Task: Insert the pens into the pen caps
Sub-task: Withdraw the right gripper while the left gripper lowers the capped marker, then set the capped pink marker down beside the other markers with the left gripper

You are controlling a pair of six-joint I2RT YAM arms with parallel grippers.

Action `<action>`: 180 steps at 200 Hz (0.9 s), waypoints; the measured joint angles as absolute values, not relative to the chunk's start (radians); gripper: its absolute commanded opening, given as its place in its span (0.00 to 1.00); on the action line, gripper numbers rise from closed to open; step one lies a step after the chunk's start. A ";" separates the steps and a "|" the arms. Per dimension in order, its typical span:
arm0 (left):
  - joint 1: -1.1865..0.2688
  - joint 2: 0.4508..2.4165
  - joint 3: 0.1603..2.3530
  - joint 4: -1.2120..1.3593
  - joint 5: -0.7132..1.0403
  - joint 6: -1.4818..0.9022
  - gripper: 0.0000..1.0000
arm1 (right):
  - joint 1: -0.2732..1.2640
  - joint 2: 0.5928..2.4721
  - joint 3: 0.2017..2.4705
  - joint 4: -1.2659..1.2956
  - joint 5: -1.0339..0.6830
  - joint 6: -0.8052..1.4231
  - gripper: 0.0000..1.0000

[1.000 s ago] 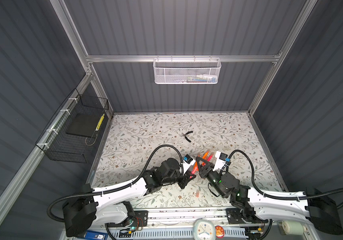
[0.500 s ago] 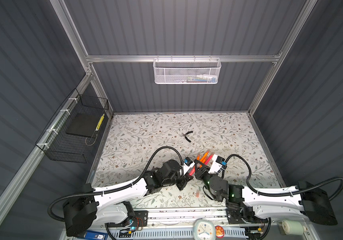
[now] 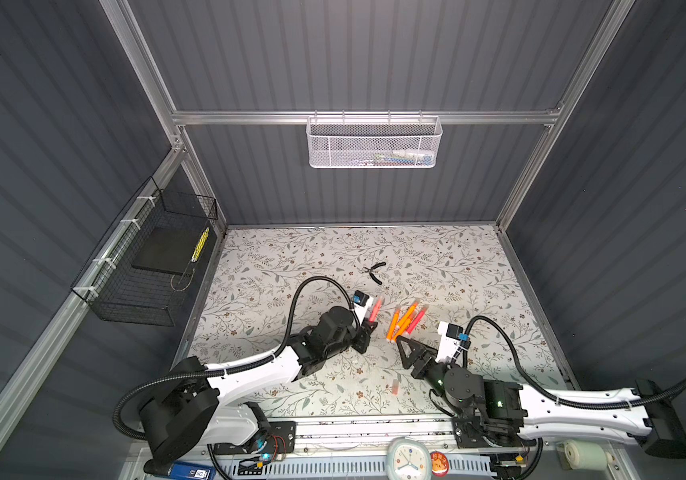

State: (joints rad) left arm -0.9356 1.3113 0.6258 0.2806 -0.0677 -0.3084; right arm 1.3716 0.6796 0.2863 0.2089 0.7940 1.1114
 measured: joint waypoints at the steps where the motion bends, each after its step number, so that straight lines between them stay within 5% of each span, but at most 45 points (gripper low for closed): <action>1: -0.933 1.314 0.626 0.282 -0.074 -0.313 0.00 | 1.371 0.675 0.286 0.204 0.794 1.110 0.77; 50: -0.937 1.420 0.622 0.257 -0.178 -0.406 0.00 | 1.333 0.374 0.237 -0.136 0.863 1.164 0.92; 80: -0.937 1.518 0.688 0.171 -0.220 -0.440 0.00 | 1.171 0.297 0.252 -0.311 0.861 1.120 0.99; 180: -0.937 1.794 0.931 -0.011 -0.228 -0.492 0.00 | 0.566 0.518 0.342 -0.321 0.597 0.778 0.99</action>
